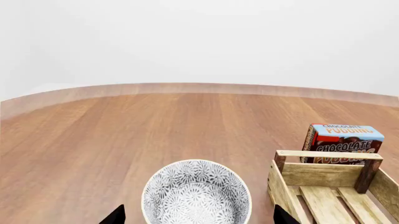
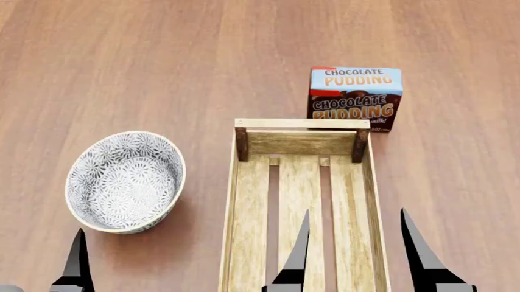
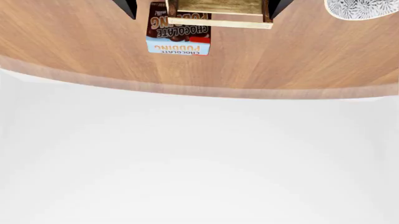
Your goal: Pick up the bowl on the left and put it in the tray.
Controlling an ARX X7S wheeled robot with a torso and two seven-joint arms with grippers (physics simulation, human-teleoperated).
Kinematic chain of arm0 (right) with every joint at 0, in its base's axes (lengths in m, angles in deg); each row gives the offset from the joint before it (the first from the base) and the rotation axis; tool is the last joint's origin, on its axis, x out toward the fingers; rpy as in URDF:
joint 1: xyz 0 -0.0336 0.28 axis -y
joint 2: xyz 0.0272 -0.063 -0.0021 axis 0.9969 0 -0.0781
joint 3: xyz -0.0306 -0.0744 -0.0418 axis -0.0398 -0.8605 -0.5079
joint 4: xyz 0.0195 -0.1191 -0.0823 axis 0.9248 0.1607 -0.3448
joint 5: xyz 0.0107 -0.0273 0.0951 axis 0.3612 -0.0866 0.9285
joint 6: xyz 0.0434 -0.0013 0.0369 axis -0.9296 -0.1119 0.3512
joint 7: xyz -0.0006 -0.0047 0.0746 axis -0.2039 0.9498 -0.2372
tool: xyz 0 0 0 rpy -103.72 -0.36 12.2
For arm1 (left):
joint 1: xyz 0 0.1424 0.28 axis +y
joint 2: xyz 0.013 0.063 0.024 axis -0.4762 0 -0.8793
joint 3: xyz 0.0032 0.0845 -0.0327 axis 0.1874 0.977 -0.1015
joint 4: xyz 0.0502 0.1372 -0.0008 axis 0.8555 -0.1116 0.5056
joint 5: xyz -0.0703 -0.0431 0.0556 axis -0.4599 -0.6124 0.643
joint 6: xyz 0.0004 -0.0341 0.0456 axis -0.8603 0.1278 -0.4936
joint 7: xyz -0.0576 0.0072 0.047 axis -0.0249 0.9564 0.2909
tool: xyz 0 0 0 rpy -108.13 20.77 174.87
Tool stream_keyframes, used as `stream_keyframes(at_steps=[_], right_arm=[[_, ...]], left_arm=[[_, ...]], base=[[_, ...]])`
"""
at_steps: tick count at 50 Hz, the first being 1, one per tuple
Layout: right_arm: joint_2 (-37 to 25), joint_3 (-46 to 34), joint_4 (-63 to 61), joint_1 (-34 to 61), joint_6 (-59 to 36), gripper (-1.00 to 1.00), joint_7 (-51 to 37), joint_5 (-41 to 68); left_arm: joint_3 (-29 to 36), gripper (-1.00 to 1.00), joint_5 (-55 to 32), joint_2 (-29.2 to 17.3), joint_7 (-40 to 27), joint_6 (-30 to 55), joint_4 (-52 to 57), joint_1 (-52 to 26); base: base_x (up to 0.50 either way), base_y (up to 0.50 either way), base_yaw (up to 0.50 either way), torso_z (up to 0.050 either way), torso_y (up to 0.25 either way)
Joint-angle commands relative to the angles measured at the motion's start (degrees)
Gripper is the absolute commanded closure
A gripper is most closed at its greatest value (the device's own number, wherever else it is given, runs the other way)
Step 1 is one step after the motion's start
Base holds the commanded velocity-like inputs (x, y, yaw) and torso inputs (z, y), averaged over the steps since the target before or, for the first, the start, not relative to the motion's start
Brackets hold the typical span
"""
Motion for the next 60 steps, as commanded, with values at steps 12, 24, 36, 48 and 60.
stream_keyframes(at_steps=[12, 24, 36, 48, 60], right_arm=[[0.4, 1.2, -0.4, 0.1, 0.1, -1.00, 0.7, -0.2], [-0.1, 0.9, -1.4, 0.2, -0.6, -1.00, 0.2, 0.0], [-0.4, 0.5, -1.6, 0.3, -0.8, -1.00, -0.2, 0.2], [-0.6, 1.0, -1.9, 0.3, -0.5, -1.00, -0.4, 1.2], [-0.9, 1.0, -2.1, 0.3, -0.4, -1.00, -0.7, 1.7]], left_arm=[[-0.5, -1.00, 1.7, 0.6, -0.3, -0.5, -1.4, -0.5], [-1.2, -1.00, -3.0, 2.2, -1.0, 3.9, -2.7, -2.1], [-7.0, -1.00, -13.7, 5.1, -3.3, 9.5, -3.9, -7.3], [-8.9, -1.00, -17.8, 6.7, -6.7, 13.5, -6.6, -15.1], [-8.3, -1.00, -16.7, 7.6, -6.6, 12.0, -14.0, -19.1]], base=[[0.00, 0.00, 0.00, 0.034, -0.221], [0.00, 0.00, 0.00, 0.011, -0.068], [0.00, 0.00, 0.00, 0.000, 0.000], [0.00, 0.00, 0.00, 0.000, 0.000], [0.00, 0.00, 0.00, 0.000, 0.000]])
